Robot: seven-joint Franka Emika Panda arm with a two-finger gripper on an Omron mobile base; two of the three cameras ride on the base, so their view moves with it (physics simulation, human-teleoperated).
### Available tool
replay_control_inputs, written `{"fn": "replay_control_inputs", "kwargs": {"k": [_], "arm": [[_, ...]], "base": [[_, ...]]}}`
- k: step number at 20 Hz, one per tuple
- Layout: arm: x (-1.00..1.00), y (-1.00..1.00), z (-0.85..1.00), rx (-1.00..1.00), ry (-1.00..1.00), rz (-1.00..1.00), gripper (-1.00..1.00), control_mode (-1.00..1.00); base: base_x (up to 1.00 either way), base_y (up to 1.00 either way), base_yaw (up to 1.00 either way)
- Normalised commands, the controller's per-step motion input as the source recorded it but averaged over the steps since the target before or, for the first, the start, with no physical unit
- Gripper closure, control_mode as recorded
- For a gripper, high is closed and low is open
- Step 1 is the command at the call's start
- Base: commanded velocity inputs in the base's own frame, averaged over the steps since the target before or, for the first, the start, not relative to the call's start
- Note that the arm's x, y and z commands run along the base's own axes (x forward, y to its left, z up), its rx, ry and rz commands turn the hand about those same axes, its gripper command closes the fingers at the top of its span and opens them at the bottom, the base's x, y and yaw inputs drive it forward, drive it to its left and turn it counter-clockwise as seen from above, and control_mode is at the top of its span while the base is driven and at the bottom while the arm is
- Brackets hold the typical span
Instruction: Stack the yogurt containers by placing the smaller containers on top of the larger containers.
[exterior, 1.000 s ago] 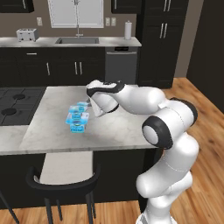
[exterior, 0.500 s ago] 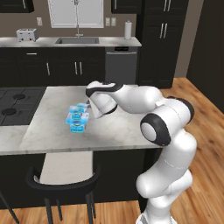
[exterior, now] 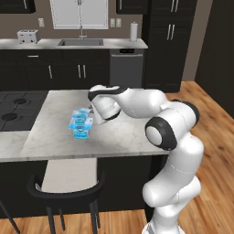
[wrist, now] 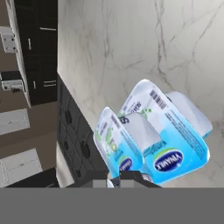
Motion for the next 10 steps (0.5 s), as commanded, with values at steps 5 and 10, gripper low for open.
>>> {"fn": "replay_control_inputs", "kwargs": {"k": [5, 10], "arm": [[0.04, 0.05, -0.06, 0.00, -0.04, 0.00, 1.00, -1.00], [0.13, 0.00, -0.02, 0.00, -0.04, 0.00, 1.00, -1.00]], "base": [[0.00, 0.00, 0.00], [0.00, 0.00, 0.00]]}}
